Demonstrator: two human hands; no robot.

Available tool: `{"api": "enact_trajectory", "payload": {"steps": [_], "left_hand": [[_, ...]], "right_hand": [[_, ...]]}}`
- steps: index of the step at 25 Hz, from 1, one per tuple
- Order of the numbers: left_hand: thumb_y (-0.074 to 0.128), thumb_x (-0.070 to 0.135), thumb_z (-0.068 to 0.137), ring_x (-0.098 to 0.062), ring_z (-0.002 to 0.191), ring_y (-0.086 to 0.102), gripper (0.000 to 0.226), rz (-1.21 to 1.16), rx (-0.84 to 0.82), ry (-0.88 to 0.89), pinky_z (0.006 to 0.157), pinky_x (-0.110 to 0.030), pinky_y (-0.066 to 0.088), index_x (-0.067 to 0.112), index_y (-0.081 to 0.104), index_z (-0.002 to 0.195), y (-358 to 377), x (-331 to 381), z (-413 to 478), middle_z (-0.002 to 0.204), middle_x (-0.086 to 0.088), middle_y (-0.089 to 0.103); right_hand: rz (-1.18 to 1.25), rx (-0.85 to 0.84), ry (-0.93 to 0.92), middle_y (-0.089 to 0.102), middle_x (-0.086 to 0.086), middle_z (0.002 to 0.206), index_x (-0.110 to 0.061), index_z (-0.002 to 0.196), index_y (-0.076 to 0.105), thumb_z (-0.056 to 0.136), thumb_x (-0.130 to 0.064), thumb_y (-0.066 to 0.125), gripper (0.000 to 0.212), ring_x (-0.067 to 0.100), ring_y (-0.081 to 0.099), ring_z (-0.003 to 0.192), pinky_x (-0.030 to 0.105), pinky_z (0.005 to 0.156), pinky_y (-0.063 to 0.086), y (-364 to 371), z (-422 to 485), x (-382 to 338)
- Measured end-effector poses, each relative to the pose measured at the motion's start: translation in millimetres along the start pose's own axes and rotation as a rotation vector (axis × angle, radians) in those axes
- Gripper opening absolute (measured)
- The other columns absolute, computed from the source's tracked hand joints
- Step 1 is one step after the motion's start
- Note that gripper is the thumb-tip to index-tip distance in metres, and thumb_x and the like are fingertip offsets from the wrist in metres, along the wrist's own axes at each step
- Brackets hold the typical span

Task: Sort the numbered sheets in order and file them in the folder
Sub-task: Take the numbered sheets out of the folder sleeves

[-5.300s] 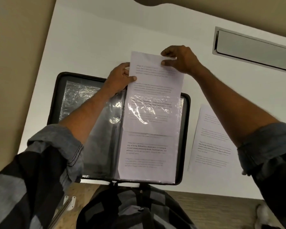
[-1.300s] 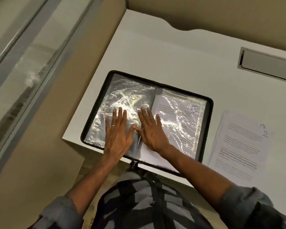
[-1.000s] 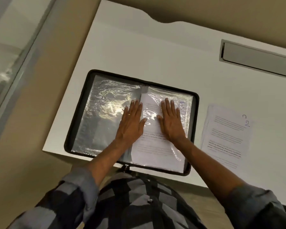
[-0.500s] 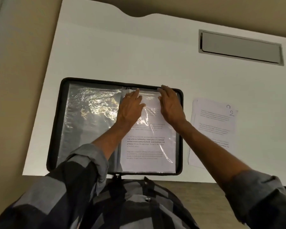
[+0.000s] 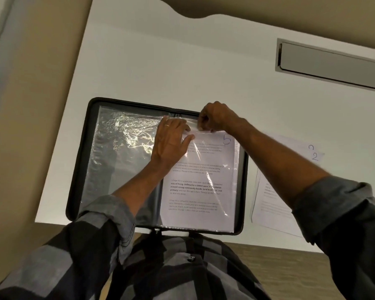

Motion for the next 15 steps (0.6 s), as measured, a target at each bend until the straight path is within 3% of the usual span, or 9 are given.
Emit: {"api": "enact_trajectory", "payload": {"steps": [4, 6, 8, 10, 13, 15], "left_hand": [[0.075, 0.032, 0.091, -0.021, 0.110, 0.062, 0.023, -0.021, 0.006, 0.006, 0.121, -0.037, 0.025, 0.013, 0.069, 0.104, -1.3, -0.1, -0.7, 0.108, -0.003, 0.070], [0.073, 0.033, 0.091, -0.021, 0.111, 0.062, 0.024, -0.013, -0.005, 0.015, 0.120, -0.039, 0.028, 0.014, 0.068, 0.105, -0.7, -1.5, 0.6, 0.109, -0.002, 0.069], [0.072, 0.034, 0.091, -0.021, 0.112, 0.061, 0.026, -0.003, -0.021, 0.022, 0.120, -0.040, 0.029, 0.014, 0.068, 0.108, -0.1, -2.5, 1.8, 0.112, -0.002, 0.068], [0.070, 0.038, 0.093, -0.022, 0.115, 0.060, 0.031, 0.009, -0.056, 0.037, 0.119, -0.039, 0.029, 0.014, 0.068, 0.113, 0.1, -4.4, 4.3, 0.117, -0.003, 0.067], [0.063, 0.052, 0.096, -0.024, 0.133, 0.051, 0.057, -0.043, -0.188, -0.011, 0.121, -0.038, 0.026, 0.013, 0.057, 0.137, -2.3, -8.9, 16.6, 0.140, -0.007, 0.058], [0.054, 0.058, 0.098, -0.022, 0.152, 0.028, 0.077, -0.105, -0.317, -0.113, 0.125, -0.037, 0.020, 0.015, 0.032, 0.158, -5.2, -15.6, 31.9, 0.163, -0.006, 0.034]], "right_hand": [[-0.024, -0.168, 0.045, 0.077, 0.008, 0.090, -0.005, 0.094, 0.077, 0.088, -0.053, 0.072, 0.048, 0.023, 0.072, 0.079, 0.036, 0.081, 0.059, -7.2, 12.4, 6.4], [-0.021, -0.239, 0.016, 0.075, 0.012, 0.098, -0.004, 0.101, 0.076, 0.092, -0.046, 0.070, 0.043, 0.022, 0.065, 0.082, 0.031, 0.074, 0.055, -7.3, 15.2, 8.9], [0.016, -0.311, 0.000, 0.075, 0.009, 0.105, -0.012, 0.108, 0.077, 0.093, -0.025, 0.072, 0.020, 0.018, 0.064, 0.088, 0.022, 0.063, 0.051, -7.8, 16.1, 11.9], [0.019, -0.353, -0.027, 0.074, 0.004, 0.104, -0.019, 0.109, 0.077, 0.091, -0.015, 0.073, 0.019, 0.017, 0.064, 0.091, 0.020, 0.061, 0.048, -11.6, 15.9, 13.5], [-0.016, -0.201, -0.057, 0.075, 0.001, 0.101, -0.020, 0.106, 0.078, 0.085, -0.019, 0.079, 0.021, 0.022, 0.067, 0.100, 0.030, 0.079, 0.052, -22.4, 25.3, 20.4], [0.003, -0.097, -0.046, 0.075, -0.001, 0.100, -0.025, 0.104, 0.078, 0.081, -0.025, 0.082, 0.023, 0.021, 0.067, 0.102, 0.038, 0.094, 0.053, -32.1, 32.5, 24.4]]}}
Point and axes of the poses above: each hand's wrist, its own z-axis towards the middle knuckle, its own y-axis out of the palm, x = y × z, the point moved 2 cm from there along z, towards the middle knuckle
